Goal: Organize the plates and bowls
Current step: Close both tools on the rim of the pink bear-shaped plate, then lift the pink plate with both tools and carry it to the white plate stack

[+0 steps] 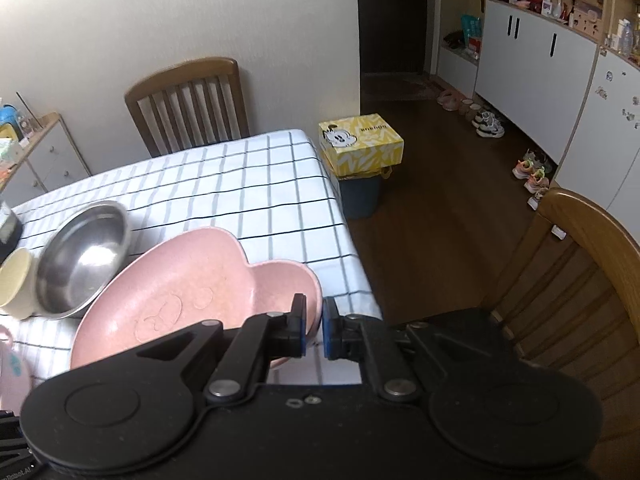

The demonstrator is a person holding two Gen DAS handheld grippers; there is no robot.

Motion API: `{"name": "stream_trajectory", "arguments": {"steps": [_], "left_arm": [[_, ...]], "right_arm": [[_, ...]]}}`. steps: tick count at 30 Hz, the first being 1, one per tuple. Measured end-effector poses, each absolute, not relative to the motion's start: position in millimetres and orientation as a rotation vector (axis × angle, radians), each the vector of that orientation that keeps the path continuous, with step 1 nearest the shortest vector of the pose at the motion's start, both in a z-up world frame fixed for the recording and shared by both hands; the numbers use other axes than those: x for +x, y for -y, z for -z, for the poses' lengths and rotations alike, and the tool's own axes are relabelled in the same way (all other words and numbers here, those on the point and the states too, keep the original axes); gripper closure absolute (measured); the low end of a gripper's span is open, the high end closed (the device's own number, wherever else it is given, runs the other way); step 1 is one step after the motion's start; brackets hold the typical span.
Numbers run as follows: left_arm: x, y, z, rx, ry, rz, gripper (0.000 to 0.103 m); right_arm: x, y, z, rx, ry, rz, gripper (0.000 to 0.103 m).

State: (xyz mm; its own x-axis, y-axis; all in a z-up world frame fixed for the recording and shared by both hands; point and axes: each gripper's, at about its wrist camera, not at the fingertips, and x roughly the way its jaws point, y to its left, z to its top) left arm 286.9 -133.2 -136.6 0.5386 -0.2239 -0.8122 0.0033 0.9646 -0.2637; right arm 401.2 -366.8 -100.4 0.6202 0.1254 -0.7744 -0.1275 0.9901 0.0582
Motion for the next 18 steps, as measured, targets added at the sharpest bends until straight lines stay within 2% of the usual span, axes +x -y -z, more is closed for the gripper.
{"name": "stream_trajectory", "arguments": {"steps": [18], "left_arm": [[130.5,17.2,76.7,-0.278,-0.899,0.068,0.095]], "right_arm": [[237.0,272.9,43.2,0.072,-0.774,-0.218,0.094]]}}
